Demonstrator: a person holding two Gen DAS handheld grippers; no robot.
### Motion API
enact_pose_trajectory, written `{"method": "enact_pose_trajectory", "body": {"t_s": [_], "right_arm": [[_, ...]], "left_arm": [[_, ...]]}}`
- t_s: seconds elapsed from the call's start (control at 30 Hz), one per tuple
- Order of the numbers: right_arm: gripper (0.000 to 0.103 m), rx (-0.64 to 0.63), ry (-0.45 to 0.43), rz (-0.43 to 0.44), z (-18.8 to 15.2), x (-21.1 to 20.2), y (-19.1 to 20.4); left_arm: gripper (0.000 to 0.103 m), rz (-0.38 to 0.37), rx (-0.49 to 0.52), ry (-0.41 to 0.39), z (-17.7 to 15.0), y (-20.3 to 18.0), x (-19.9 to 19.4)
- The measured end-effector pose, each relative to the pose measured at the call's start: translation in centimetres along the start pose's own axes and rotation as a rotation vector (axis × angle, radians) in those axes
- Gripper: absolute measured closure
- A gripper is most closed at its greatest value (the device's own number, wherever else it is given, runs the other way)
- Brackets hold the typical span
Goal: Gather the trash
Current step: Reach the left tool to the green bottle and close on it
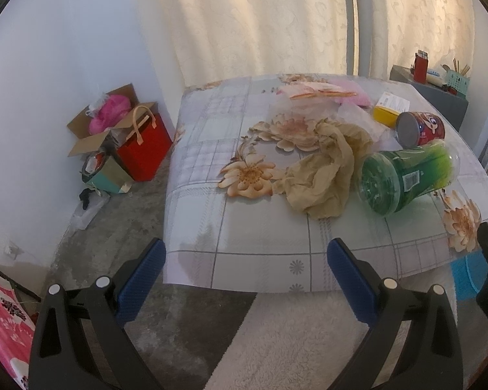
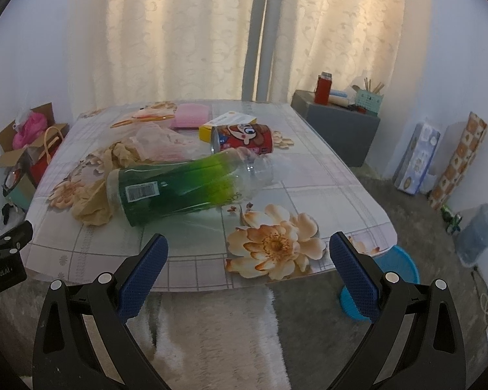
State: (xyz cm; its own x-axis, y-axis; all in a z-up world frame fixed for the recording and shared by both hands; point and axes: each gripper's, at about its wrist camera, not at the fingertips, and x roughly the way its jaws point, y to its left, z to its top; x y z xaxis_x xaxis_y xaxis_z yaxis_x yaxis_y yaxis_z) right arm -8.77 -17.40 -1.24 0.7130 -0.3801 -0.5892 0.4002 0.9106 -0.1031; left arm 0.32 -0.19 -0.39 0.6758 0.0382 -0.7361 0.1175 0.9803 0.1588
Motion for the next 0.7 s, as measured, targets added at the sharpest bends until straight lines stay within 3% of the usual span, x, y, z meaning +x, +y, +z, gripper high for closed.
{"method": "enact_pose_trajectory", "body": {"t_s": [0.17, 0.33, 0.57, 0.7], "right_arm": [[0.008, 0.017, 0.014, -0.011, 0.0, 0.8, -0.9], [0.008, 0.041, 0.019, -0.006, 0.1, 1.8, -2.1], [0.008, 0.101, 0.007, 0.062, 0.4, 3.0, -4.4], [0.008, 0.141, 0.025, 0.079, 1.1, 3.7, -5.4]], "left_arm": [[0.006, -0.032, 0.015, 0.021, 0.3, -0.5, 0.8], [0.006, -0.142, 0.005, 0.012, 0.6, -0.8, 1.6], [0.006, -0.471, -0.016, -0.112, 1.9, -0.8, 0.9], [0.006, -0.639, 0.034, -0.138, 4.0, -2.3, 0.6]]}}
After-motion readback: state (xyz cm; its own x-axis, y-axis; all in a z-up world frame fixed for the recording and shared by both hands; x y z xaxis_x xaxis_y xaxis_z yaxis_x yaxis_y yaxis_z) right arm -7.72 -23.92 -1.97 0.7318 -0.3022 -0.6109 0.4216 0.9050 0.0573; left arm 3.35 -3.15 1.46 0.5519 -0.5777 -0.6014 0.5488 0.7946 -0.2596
